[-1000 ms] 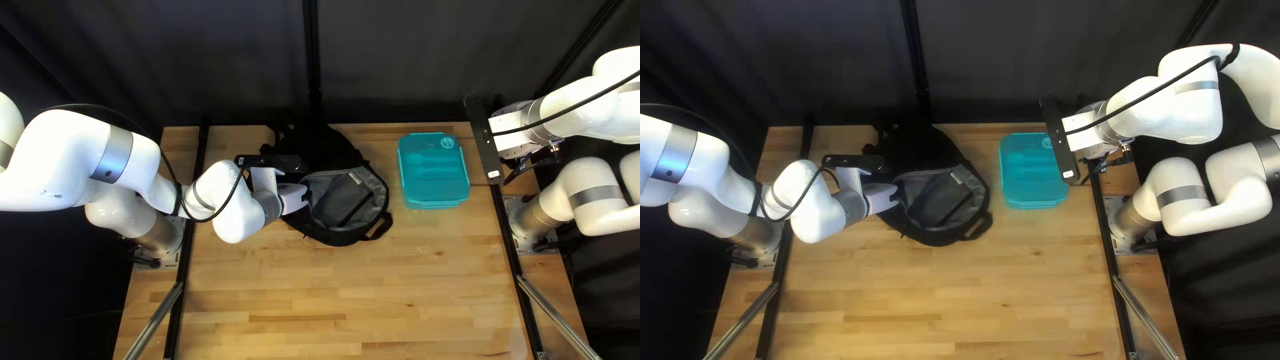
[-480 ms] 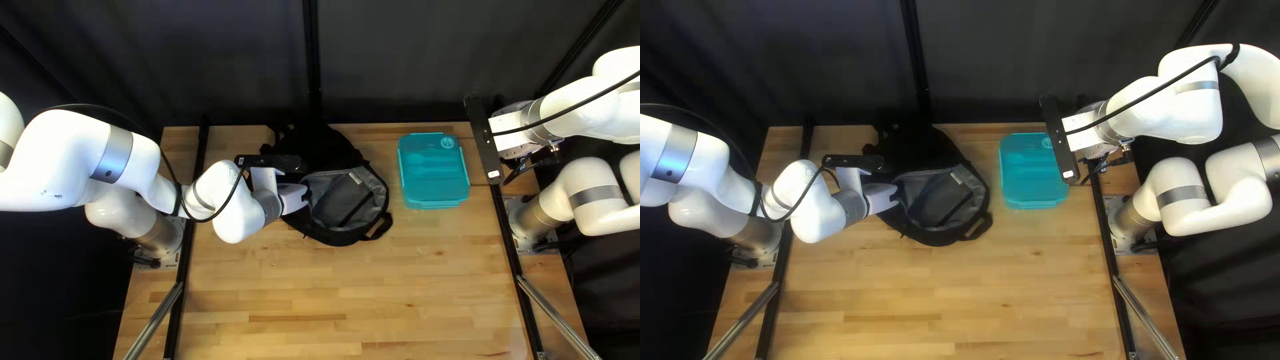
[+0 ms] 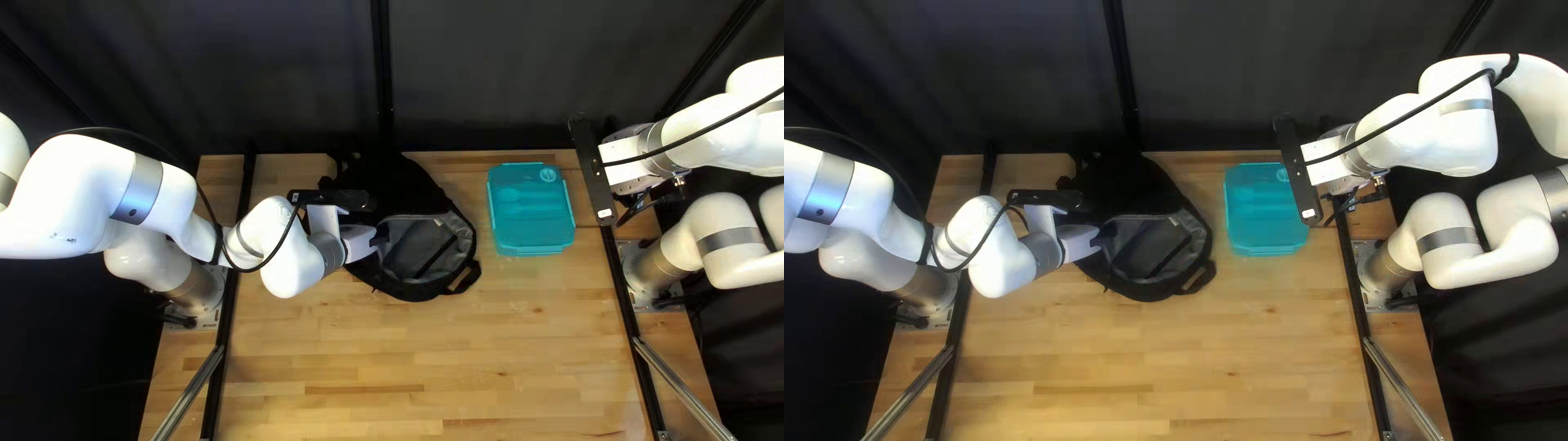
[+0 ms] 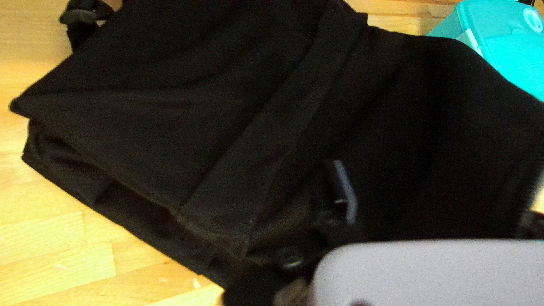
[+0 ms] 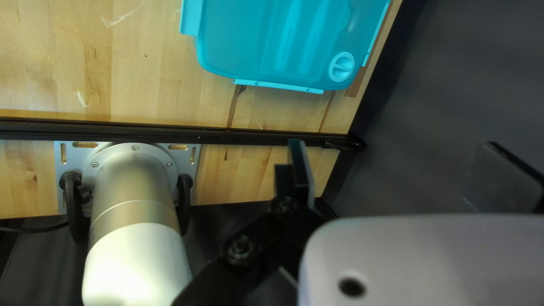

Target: Remove a lunch box from a kids backpack

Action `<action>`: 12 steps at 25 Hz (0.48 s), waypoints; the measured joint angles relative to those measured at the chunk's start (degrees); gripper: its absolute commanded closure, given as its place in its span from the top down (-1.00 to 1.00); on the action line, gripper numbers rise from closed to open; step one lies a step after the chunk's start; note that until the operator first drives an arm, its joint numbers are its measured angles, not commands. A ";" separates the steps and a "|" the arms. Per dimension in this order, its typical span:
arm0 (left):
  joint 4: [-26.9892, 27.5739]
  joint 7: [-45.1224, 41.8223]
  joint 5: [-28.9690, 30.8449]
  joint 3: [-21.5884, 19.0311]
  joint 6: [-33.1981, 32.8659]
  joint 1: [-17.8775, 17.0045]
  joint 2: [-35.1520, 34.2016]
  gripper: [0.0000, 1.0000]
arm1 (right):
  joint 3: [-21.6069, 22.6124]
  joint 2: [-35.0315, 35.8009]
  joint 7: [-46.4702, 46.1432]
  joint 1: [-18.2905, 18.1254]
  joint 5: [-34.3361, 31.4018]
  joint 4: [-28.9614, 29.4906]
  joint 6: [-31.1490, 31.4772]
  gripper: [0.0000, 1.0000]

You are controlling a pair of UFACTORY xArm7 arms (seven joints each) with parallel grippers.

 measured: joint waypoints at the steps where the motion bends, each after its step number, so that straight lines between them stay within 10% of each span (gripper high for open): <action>1: 0.03 -0.01 -0.10 0.01 0.00 -0.01 0.01 1.00 | 0.00 0.00 0.00 0.00 0.00 0.00 0.00 1.00; 12: 6.11 34.72 -30.78 7.99 3.63 -7.24 -4.80 1.00 | 0.00 0.00 0.00 0.00 0.00 0.00 0.00 1.00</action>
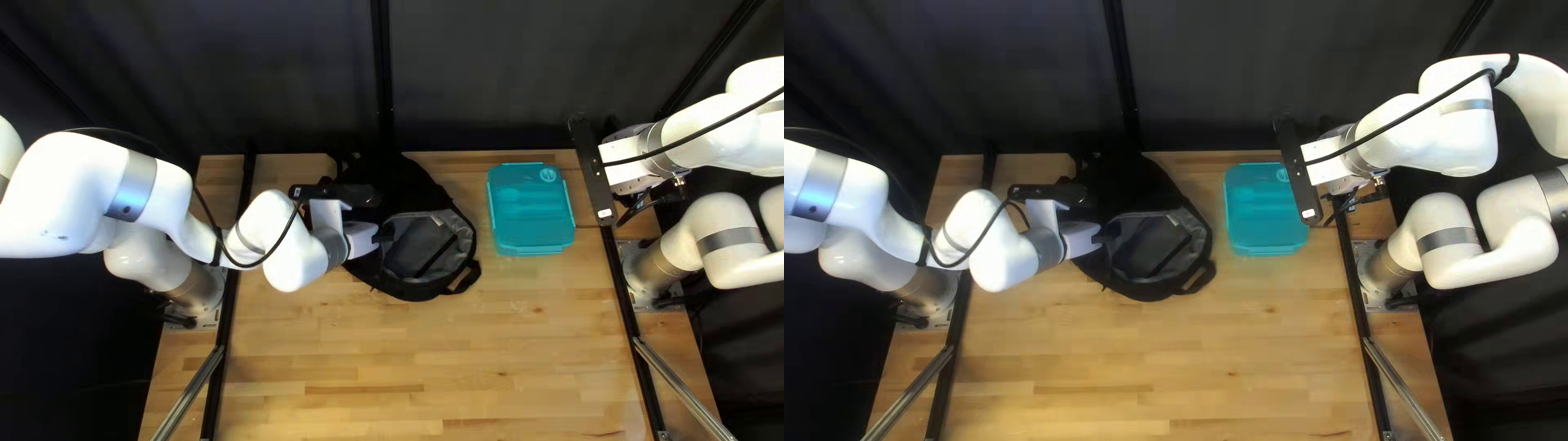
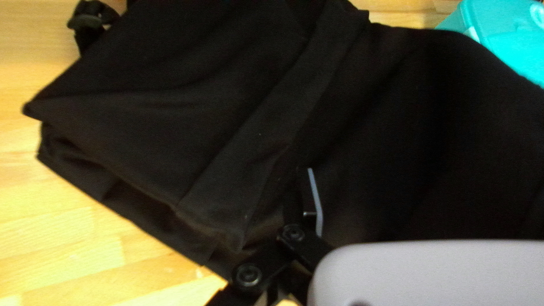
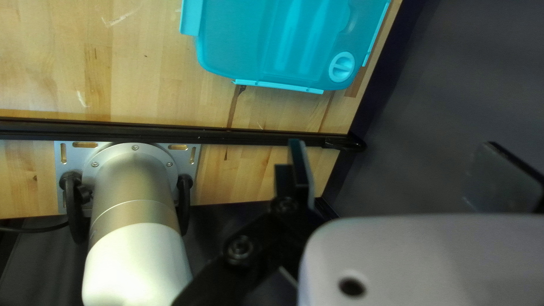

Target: Remove a lunch box from a kids backpack

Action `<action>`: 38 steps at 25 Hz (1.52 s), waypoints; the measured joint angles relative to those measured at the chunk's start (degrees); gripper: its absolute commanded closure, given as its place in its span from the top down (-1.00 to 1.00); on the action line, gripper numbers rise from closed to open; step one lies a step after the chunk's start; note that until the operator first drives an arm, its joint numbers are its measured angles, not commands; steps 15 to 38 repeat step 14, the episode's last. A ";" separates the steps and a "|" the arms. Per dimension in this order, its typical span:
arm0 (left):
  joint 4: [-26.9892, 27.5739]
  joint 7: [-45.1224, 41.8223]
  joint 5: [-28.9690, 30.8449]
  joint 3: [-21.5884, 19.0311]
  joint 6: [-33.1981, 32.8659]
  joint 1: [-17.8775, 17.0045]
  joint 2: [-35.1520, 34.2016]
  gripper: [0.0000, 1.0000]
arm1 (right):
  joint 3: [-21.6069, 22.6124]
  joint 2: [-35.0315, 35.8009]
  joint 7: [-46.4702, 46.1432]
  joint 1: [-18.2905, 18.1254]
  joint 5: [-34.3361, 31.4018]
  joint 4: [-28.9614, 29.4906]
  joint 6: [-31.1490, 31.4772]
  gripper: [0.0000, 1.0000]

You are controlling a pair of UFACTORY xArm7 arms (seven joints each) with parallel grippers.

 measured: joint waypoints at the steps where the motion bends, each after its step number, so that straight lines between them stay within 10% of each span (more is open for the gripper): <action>1: 1.05 3.72 -3.09 0.92 1.38 -1.13 -0.48 1.00 | 0.00 0.00 0.00 0.00 0.00 0.00 0.00 1.00; 11: 8.63 24.84 -18.97 5.82 18.41 -9.51 -10.31 1.00 | 0.00 0.00 0.00 0.00 0.00 0.00 0.00 1.00; 38: 8.94 25.70 -19.50 6.14 19.26 -9.84 -10.89 1.00 | 0.00 0.00 0.00 0.00 0.00 0.00 0.00 1.00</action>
